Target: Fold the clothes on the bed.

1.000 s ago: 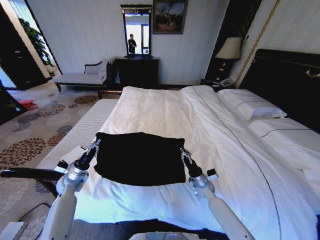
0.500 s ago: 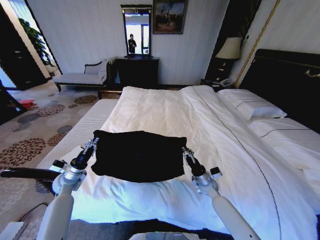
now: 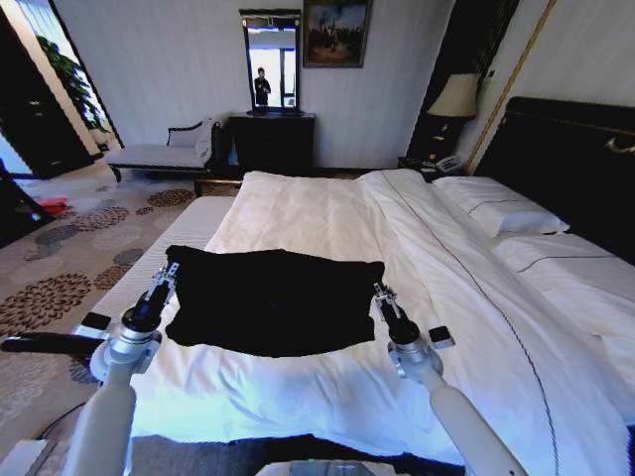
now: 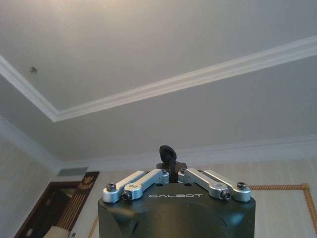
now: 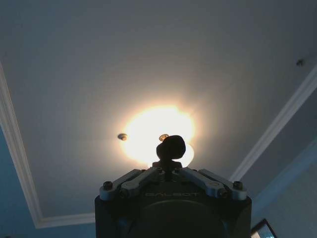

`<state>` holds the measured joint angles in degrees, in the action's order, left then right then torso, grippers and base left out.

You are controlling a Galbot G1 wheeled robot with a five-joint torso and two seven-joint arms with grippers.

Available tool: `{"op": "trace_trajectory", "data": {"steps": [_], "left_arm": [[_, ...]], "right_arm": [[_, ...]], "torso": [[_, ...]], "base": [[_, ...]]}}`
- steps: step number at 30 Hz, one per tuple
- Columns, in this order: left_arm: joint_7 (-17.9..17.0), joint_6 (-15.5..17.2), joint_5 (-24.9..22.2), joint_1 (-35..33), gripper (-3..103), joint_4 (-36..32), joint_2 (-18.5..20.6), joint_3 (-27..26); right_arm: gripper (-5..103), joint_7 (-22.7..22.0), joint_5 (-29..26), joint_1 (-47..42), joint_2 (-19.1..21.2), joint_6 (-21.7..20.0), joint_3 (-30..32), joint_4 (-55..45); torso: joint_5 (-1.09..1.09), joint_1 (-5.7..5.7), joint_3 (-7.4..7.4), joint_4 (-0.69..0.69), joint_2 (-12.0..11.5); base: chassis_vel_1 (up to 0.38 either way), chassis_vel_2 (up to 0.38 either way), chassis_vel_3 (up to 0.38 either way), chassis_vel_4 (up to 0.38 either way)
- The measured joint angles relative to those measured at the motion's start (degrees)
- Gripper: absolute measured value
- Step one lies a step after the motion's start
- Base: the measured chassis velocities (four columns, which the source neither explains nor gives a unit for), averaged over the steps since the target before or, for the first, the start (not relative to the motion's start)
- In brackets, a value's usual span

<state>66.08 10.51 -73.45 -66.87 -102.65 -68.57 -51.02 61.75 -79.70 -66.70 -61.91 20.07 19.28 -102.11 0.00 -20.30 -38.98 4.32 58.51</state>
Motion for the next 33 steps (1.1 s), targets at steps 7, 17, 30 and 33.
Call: {"op": "trace_trajectory", "data": {"steps": [7, 17, 30, 33], "left_arm": [[0.06, 0.03, 0.06, -0.30, 2, -0.34, 0.10, -0.49], [-0.02, -0.01, 1.00, -1.99, 2, -1.10, 0.07, -1.29], [-5.08, -0.68, 2.28, -9.52, 2, -10.48, -1.33, -2.98], [-7.38, -0.68, 2.92, -9.99, 2, -10.57, -1.15, -2.62]], "right_arm": [[1, -0.52, -0.43, -0.88, 0.36, -0.09, 1.03, -1.41], [1, -1.63, -0.18, -2.84, 1.49, -0.07, 2.19, -3.22], [1, -7.48, 2.51, -11.89, 5.83, 1.03, 3.36, -12.73], [1, -10.63, 2.70, -10.72, 6.25, 1.01, 2.37, -11.69]], "torso": [[0.00, 0.01, 0.00, 0.01, 0.00], [0.00, 0.00, 0.00, 0.00, 0.00], [0.00, 0.01, 0.01, 0.01, 0.01], [0.00, 0.02, 0.01, 0.01, 0.01]], "base": [[0.000, 0.000, 0.000, 0.000], [0.000, 0.000, 0.000, 0.000], [0.000, 0.000, 0.000, 0.000], [0.000, 0.000, 0.000, 0.000]]}}
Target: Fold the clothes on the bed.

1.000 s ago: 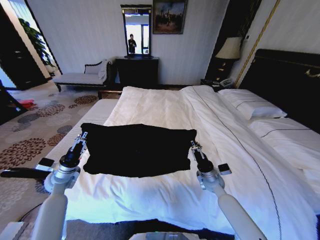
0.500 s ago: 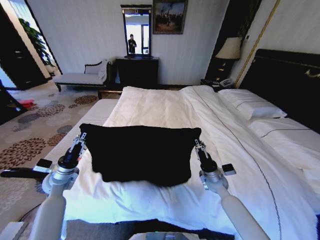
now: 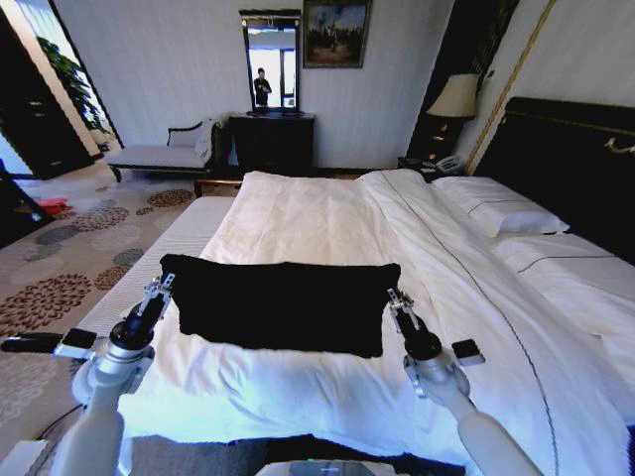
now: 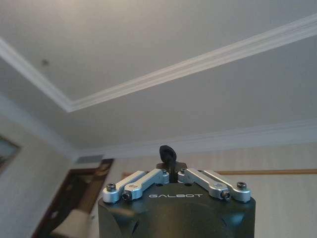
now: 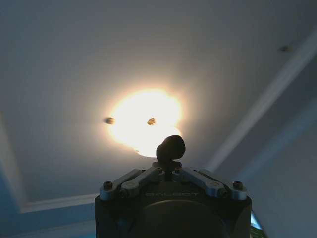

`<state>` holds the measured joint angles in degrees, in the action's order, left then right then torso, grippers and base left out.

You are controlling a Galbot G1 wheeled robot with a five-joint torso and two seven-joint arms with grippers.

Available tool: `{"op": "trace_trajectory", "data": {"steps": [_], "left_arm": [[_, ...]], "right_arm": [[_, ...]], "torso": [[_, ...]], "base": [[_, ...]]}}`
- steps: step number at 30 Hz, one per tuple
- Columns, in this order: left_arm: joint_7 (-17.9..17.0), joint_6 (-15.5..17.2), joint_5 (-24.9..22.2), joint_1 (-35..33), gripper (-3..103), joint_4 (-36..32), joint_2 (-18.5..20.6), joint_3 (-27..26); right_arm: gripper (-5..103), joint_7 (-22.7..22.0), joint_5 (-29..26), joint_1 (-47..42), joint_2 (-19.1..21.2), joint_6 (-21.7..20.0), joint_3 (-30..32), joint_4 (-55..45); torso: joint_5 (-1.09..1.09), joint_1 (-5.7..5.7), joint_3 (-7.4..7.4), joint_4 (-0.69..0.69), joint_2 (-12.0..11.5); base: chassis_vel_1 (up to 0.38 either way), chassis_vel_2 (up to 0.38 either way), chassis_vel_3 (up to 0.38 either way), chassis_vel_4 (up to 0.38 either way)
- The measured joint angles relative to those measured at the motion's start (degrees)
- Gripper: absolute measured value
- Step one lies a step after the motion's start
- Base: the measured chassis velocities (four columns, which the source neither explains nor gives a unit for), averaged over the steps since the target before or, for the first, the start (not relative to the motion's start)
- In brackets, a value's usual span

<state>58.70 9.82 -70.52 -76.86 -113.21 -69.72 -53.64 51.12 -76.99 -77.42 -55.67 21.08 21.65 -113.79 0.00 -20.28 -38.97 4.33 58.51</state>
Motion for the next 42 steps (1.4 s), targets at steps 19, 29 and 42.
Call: {"op": "trace_trajectory", "data": {"steps": [19, 29, 42], "left_arm": [[-21.04, -4.59, 15.15, 34.29, 2, 57.27, -1.17, 17.72], [-22.89, -9.59, 17.17, 42.40, 2, 66.31, -1.18, 24.67], [-37.98, -10.02, 21.50, 33.89, 2, 55.29, 2.79, 23.40]], "right_arm": [[1, -20.23, 8.09, 39.78, -17.41, -2.24, -21.86, 57.56], [1, -23.34, 12.01, 45.69, -22.52, -2.32, -23.11, 68.56], [1, -47.44, 17.85, 42.88, -19.61, -7.77, -22.78, 58.06]], "torso": [[0.01, -0.04, -0.03, 0.01, -0.03], [0.00, -0.03, -0.02, -0.01, -0.02], [0.01, -0.01, -0.01, -0.03, -0.01]], "base": [[0.000, 0.000, 0.000, 0.000], [0.000, 0.000, 0.000, 0.000], [0.000, 0.000, 0.000, 0.000]]}}
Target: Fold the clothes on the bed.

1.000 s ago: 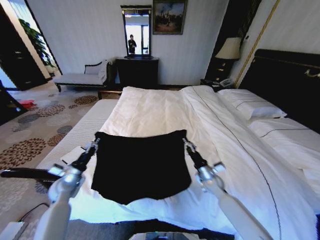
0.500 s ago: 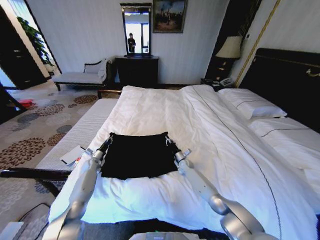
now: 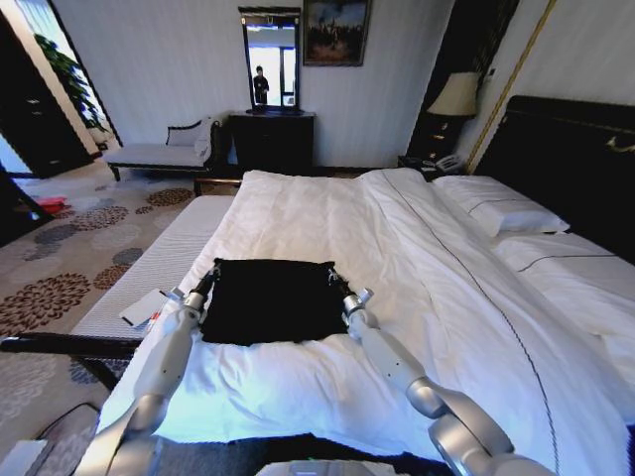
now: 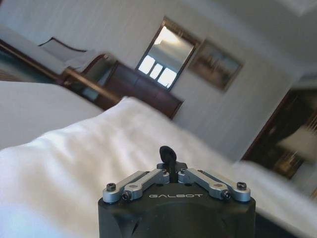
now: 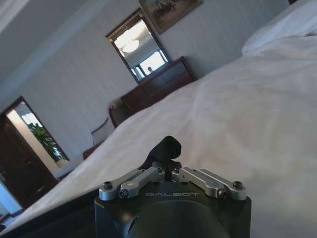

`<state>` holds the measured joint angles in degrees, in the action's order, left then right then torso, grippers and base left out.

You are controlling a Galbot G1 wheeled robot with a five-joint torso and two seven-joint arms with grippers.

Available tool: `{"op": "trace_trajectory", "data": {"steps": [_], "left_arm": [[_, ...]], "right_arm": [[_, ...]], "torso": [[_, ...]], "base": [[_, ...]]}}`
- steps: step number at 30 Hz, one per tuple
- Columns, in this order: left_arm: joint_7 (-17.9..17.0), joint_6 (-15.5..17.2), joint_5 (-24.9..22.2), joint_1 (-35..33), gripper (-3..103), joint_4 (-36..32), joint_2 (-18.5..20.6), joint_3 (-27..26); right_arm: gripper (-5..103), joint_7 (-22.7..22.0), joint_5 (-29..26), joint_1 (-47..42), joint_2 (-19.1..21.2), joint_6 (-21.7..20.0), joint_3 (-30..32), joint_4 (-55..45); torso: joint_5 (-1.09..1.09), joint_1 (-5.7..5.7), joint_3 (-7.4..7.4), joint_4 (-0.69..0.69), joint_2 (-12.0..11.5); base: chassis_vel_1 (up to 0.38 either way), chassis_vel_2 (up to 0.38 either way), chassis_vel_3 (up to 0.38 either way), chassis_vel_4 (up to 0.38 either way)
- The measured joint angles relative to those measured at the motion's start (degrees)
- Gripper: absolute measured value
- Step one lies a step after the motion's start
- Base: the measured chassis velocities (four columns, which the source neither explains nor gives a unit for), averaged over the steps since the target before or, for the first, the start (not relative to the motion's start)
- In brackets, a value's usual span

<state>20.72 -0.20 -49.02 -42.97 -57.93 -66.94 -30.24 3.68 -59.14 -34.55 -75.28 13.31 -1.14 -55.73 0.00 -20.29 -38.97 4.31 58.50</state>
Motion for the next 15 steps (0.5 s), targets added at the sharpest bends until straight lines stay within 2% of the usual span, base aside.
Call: {"op": "trace_trajectory", "data": {"steps": [1, 2, 3, 6, 7, 9, 12, 15], "left_arm": [[-1.37, 0.15, 2.77, -0.84, 2, -0.35, 0.05, -0.28], [-1.37, 0.15, 2.77, -0.84, 2, -0.35, 0.05, -0.28], [-2.70, 0.15, 5.25, -1.23, 2, -0.36, 0.03, -0.49], [-5.79, -1.91, 13.70, -1.78, 2, -0.29, -0.24, -0.71], [-5.79, -1.91, 13.70, -1.78, 2, -0.29, -0.24, -0.71], [-6.96, -4.46, 17.68, -1.67, 2, -0.04, -0.51, -0.64], [-6.43, -6.13, 17.81, -1.47, 2, -0.30, -0.70, -0.64], [-1.70, -8.67, 13.66, -1.80, 2, -1.81, -0.71, -0.91]], "right_arm": [[1, -0.39, 0.44, -0.36, 0.19, -0.12, -0.01, -0.35], [1, -0.39, 0.44, -0.36, 0.19, -0.12, -0.01, -0.35], [1, -0.49, 0.71, -0.58, 0.27, -0.15, 0.00, -0.48], [1, -0.63, 1.20, -1.15, 0.54, -0.18, 0.01, -0.89], [1, -0.63, 1.20, -1.15, 0.54, -0.18, 0.01, -0.89], [1, -0.42, 1.31, -1.28, 0.72, -0.04, 0.06, -1.13], [1, 0.72, 1.23, -1.28, 0.84, 0.79, 0.34, -1.47], [1, 4.12, 0.11, -1.69, 1.43, 2.74, 0.73, -3.71]], "torso": [[0.00, 0.01, 0.00, 0.00, 0.00], [0.00, 0.01, 0.00, 0.00, 0.00], [-0.01, 0.01, 0.00, 0.01, 0.00], [-0.01, 0.01, 0.00, 0.04, 0.00], [-0.01, 0.01, 0.00, 0.04, 0.00], [-0.01, 0.00, 0.00, 0.04, 0.00], [0.00, 0.00, 0.00, 0.03, 0.00], [0.00, 0.00, 0.00, 0.01, 0.00]], "base": [[0.000, 0.000, 0.000, 0.000], [0.000, 0.000, 0.000, 0.000], [0.000, 0.000, 0.000, 0.000], [0.000, 0.000, 0.000, 0.000], [0.000, 0.000, 0.000, 0.000], [0.000, 0.000, 0.000, 0.000], [0.000, 0.000, 0.000, 0.000], [0.000, 0.000, 0.000, 0.000]]}}
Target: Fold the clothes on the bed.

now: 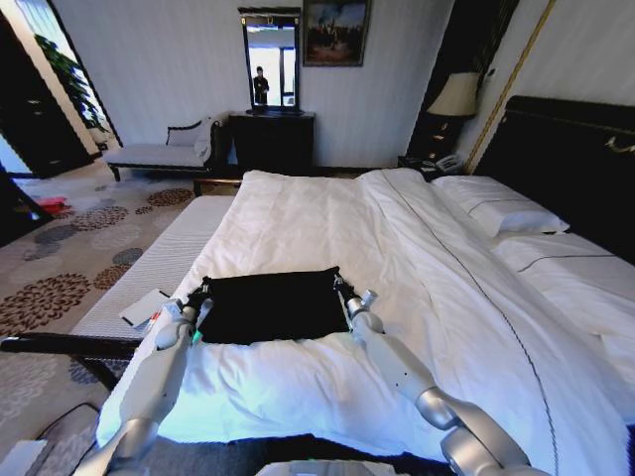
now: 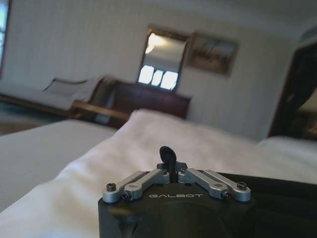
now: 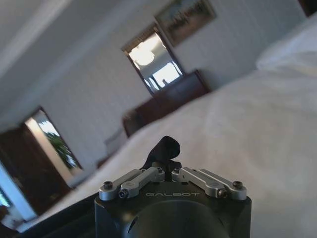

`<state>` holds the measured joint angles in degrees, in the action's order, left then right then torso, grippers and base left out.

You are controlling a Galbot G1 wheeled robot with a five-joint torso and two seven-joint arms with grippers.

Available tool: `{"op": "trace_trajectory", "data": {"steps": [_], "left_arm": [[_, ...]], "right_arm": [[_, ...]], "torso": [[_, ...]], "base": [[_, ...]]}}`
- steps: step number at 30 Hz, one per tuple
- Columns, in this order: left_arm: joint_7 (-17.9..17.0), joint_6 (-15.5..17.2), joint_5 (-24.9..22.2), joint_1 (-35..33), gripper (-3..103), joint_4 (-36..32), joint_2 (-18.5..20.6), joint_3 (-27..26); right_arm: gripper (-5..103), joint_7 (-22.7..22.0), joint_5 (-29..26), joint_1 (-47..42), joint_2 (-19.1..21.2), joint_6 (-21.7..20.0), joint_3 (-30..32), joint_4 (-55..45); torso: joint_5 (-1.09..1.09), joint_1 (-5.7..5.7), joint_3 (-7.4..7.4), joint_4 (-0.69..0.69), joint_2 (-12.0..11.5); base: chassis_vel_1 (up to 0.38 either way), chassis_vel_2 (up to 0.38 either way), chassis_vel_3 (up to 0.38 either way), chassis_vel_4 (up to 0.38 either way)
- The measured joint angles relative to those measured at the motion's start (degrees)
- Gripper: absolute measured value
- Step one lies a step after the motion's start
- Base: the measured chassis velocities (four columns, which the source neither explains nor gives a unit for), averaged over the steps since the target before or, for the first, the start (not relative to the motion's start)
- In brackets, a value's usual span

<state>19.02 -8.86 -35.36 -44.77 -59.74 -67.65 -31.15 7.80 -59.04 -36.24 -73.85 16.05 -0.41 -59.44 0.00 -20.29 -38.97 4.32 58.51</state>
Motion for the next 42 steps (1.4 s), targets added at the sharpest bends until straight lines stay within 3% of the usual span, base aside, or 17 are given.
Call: {"op": "trace_trajectory", "data": {"steps": [2, 6, 11, 22, 32, 42], "left_arm": [[0.94, -0.41, -0.82, -0.18, 2, -0.34, 0.04, -0.06], [6.94, -2.09, -6.23, -3.14, 2, -4.47, 1.05, -0.80], [11.45, -2.57, -10.72, -6.70, 2, -8.55, 2.09, -1.93], [23.58, -4.19, -12.91, -10.55, 2, -6.46, 2.96, -3.99], [27.20, -4.23, -13.04, -11.61, 2, -5.53, 1.86, -4.66], [30.87, -5.23, -10.88, -14.70, 2, -6.70, 2.63, -6.33]], "right_arm": [[1, 0.52, -0.25, -0.26, 0.18, 0.37, 0.04, -0.79], [1, 1.47, -1.64, -3.95, 2.07, 1.35, 0.11, -8.60], [1, 1.37, -1.66, -8.06, 3.21, 2.53, 0.37, -13.25], [1, -0.20, -0.43, -14.29, 3.72, 5.27, 0.61, -16.84], [1, -4.78, 0.39, -19.27, 4.91, 5.81, 0.85, -21.58], [1, -4.90, 3.13, -23.19, 5.53, 6.22, 0.87, -22.96]], "torso": [[0.00, 0.00, 0.00, 0.00, 0.00], [0.00, -0.01, 0.00, 0.00, 0.00], [0.00, 0.00, 0.01, 0.01, 0.00], [0.00, 0.00, 0.00, 0.00, 0.00], [0.00, -0.01, 0.00, 0.01, 0.00], [0.00, -0.01, 0.00, 0.01, 0.00]], "base": [[0.000, 0.000, 0.000, 0.000], [0.000, 0.000, 0.000, 0.000], [0.000, 0.000, 0.000, 0.000], [0.000, 0.000, 0.000, 0.000], [0.000, 0.000, 0.000, 0.000], [0.000, 0.000, 0.000, 0.000]]}}
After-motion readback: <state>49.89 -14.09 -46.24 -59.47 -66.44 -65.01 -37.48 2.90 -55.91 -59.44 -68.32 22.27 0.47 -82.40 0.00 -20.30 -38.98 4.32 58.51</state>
